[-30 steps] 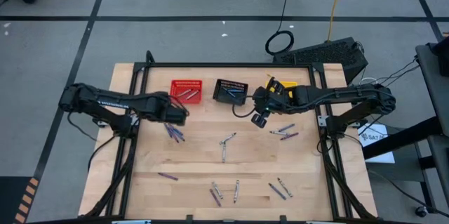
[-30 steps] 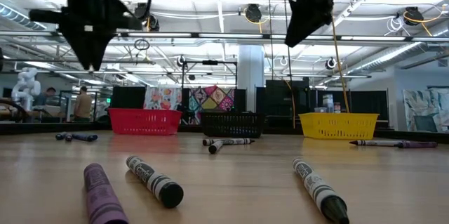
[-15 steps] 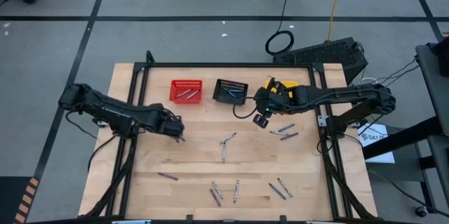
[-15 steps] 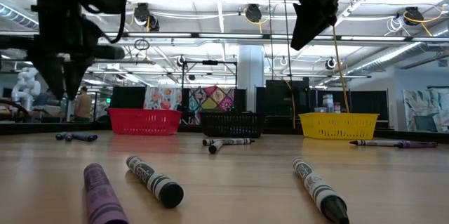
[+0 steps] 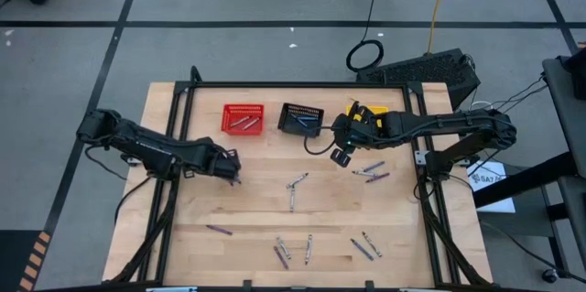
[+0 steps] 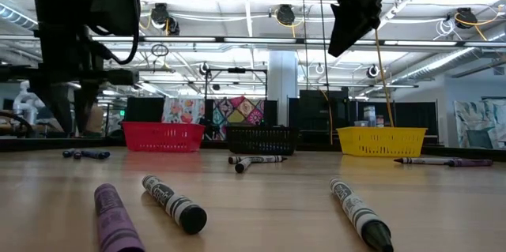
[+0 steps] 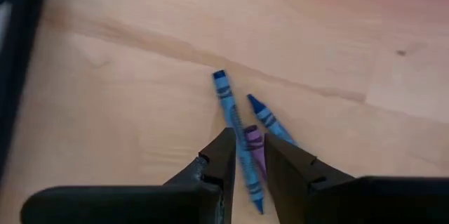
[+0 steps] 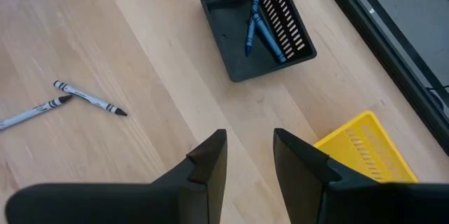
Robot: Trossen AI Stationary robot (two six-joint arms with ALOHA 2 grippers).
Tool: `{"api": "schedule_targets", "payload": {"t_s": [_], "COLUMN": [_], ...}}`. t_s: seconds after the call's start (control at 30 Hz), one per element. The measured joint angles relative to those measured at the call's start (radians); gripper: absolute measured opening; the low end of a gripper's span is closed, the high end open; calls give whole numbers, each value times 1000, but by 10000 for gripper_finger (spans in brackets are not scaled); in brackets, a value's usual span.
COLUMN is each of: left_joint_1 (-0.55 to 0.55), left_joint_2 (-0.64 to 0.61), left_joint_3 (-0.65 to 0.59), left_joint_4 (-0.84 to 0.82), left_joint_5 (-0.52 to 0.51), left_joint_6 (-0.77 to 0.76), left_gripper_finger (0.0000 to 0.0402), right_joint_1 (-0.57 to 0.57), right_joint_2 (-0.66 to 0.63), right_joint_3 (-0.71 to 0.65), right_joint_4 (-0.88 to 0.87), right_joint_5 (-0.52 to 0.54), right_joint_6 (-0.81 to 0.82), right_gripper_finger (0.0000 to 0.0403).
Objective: Sort crayons
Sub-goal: Put the blue crayon into the black bin
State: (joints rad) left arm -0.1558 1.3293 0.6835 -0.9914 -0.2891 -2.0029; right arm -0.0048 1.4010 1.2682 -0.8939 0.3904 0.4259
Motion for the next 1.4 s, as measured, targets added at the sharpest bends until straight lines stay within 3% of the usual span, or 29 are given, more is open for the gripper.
{"api": "schedule_targets", "payload": {"t_s": [0.67, 1.4], "left_joint_1": [99, 123], "left_joint_2": [70, 206], "left_joint_3": [-4, 2], "left_joint_4": [-9, 44], "left_joint_5": [53, 84], "left_joint_6": [73, 131], "left_gripper_finger": [80, 80], "right_joint_1": [0, 1], "right_joint_2": [0, 0], "right_joint_3": [0, 0], "right_joint_4": [-27, -41], "right_joint_5": [0, 0], "right_joint_6": [0, 0], "right_gripper_finger": [105, 105]}}
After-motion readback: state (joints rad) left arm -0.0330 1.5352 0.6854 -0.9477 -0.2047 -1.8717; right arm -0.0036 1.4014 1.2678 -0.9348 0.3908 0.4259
